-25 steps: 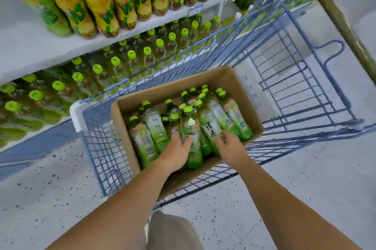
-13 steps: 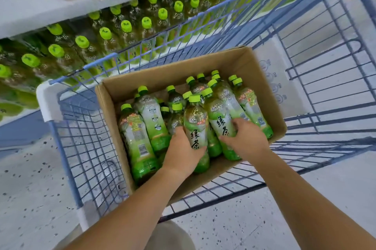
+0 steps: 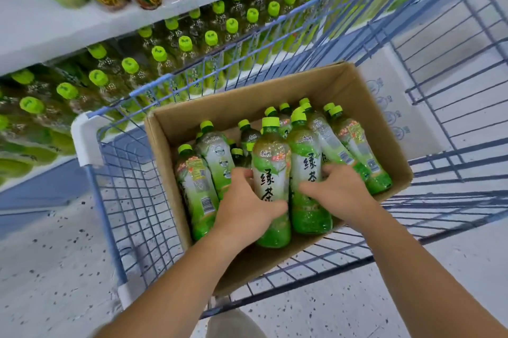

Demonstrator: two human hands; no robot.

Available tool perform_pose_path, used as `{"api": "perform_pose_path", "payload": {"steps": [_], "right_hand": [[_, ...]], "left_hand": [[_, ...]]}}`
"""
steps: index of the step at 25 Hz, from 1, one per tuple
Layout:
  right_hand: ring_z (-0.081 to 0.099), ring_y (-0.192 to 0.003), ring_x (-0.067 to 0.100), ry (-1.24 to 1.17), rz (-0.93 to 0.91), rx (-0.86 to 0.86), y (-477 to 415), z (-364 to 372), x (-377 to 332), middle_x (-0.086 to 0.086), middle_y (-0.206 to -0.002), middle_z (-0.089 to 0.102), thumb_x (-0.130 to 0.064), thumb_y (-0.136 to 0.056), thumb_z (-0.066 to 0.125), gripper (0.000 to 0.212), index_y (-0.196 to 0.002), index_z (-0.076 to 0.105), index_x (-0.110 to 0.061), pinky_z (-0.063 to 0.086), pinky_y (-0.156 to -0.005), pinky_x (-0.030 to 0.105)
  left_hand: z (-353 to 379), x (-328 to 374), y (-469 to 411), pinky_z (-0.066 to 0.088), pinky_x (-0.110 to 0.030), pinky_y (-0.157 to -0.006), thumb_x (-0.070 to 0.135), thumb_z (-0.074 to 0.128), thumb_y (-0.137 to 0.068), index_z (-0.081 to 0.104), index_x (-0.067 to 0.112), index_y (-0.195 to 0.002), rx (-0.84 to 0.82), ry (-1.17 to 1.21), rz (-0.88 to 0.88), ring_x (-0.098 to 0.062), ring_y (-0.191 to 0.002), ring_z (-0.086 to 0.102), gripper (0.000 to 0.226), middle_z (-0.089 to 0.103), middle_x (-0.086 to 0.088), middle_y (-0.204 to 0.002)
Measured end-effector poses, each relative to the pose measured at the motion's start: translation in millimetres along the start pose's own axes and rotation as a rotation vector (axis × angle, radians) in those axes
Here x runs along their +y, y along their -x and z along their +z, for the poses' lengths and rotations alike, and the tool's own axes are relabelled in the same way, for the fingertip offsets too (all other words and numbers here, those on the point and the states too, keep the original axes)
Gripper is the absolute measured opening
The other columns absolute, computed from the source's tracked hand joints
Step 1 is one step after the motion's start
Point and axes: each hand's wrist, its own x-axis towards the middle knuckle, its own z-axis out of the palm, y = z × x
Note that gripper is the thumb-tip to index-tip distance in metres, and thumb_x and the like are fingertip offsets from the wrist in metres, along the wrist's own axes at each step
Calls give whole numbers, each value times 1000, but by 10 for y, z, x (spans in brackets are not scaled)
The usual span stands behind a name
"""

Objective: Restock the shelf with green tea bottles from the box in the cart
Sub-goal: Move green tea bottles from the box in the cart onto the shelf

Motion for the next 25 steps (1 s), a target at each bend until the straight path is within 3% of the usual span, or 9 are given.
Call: {"api": "perform_pose_path", "payload": {"steps": [3,6,9,13,16,21,25], "right_hand": [[72,-77,18,-108,-38,24,250,95,-215,-2,-78,75,-29,-70,77,20,-85,73,-16,61,-72,40],[72,-77,9,-221,-113,62,522,283,-553,-13,-81,76,-23,-74,76,14,-87,73,-22,62,-76,41],[70,-73,2,-301,-197,71,857,559,-1015,-19,-79,75,-15,-79,73,12,-85,72,-25,60,-68,30],[70,-68,2,-337,-357,71,1273,996,-1719,-15,-77,76,-4,-78,73,25,-85,72,-27,55,-57,18],[69,-64,-1,-335,-434,78,1468,1401,-2252,-16,-75,75,-1,-75,75,27,-84,72,-27,53,-55,14],[72,-71,4,-335,-481,77,1531,2139,-3083,-15,-79,77,-7,-72,79,24,-85,72,-26,60,-66,28],[74,-77,9,-310,-511,74,1364,2559,-3657,-13,-83,77,-24,-64,81,27,-90,73,-25,61,-74,40]], "left_hand": [[-415,-6,176,56,-28,-78,38,85,-59,45,40,-117,11,45,51,-1,-94,66,71,63,22,-105],[-864,7,391,57,-24,-76,38,84,-57,58,40,-111,5,87,142,3,-89,69,59,73,21,-99],[-1434,7,648,58,-31,-80,39,82,-57,59,46,-109,35,104,228,1,-90,70,56,73,22,-99],[-2375,-14,975,52,-14,-65,45,79,-60,55,55,-101,101,64,299,9,-81,66,49,69,31,-92],[-3091,-86,1094,47,-7,-59,41,79,-59,58,47,-95,145,54,340,9,-77,66,42,69,31,-88],[-4246,-336,912,46,-10,-52,37,82,-59,60,39,-94,286,-86,343,8,-68,64,42,68,28,-81],[-4931,-503,585,58,-34,-64,38,80,-57,57,35,-91,412,-163,324,0,-67,64,41,69,15,-77]]}}
